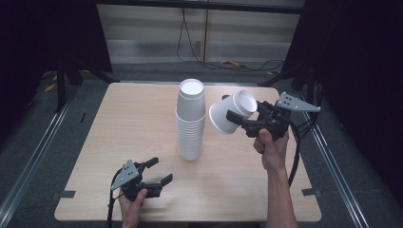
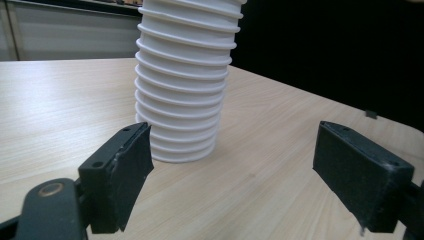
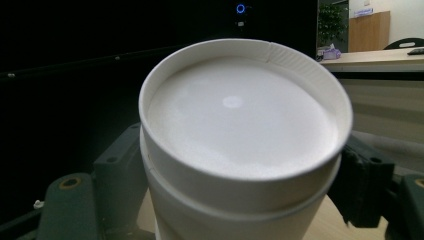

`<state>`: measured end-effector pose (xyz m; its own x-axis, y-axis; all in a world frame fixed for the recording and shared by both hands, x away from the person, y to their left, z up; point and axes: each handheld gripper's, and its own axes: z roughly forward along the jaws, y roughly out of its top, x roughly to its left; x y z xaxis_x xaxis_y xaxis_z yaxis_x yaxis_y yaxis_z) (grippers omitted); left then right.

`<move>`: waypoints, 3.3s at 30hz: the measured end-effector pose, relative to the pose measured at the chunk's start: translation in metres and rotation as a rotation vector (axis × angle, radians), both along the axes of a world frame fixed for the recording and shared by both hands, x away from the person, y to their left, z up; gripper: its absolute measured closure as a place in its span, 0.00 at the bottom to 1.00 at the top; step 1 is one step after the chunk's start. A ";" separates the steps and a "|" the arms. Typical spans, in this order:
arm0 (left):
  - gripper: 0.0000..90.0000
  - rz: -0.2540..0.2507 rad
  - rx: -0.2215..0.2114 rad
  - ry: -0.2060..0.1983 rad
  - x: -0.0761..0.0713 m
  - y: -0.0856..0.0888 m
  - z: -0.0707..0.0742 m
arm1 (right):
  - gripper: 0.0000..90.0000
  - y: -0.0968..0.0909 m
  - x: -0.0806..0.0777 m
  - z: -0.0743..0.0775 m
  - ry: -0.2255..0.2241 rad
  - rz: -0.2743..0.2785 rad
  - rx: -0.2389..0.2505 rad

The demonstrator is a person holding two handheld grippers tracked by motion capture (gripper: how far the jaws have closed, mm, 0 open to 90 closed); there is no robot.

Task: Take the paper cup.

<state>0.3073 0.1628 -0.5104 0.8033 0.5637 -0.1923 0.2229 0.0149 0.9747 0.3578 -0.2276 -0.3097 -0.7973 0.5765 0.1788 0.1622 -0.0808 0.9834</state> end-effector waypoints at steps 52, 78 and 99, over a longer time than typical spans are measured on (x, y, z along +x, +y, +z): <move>0.17 -0.182 0.004 -0.033 0.000 -0.026 0.034 | 0.24 0.063 -0.020 -0.110 0.120 0.222 -0.023; 0.17 -0.243 0.029 -0.016 0.007 -0.034 0.042 | 0.24 0.081 -0.022 -0.127 0.179 0.305 -0.050; 0.10 -0.302 0.071 0.021 0.013 -0.051 0.043 | 0.24 0.092 -0.024 -0.133 0.195 0.346 -0.034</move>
<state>0.3201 0.1114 -0.4670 0.9326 0.3130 -0.1795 0.2272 -0.1231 0.9660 0.3335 -0.1359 -0.4430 -0.8983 0.2884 0.3315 0.3582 0.0435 0.9326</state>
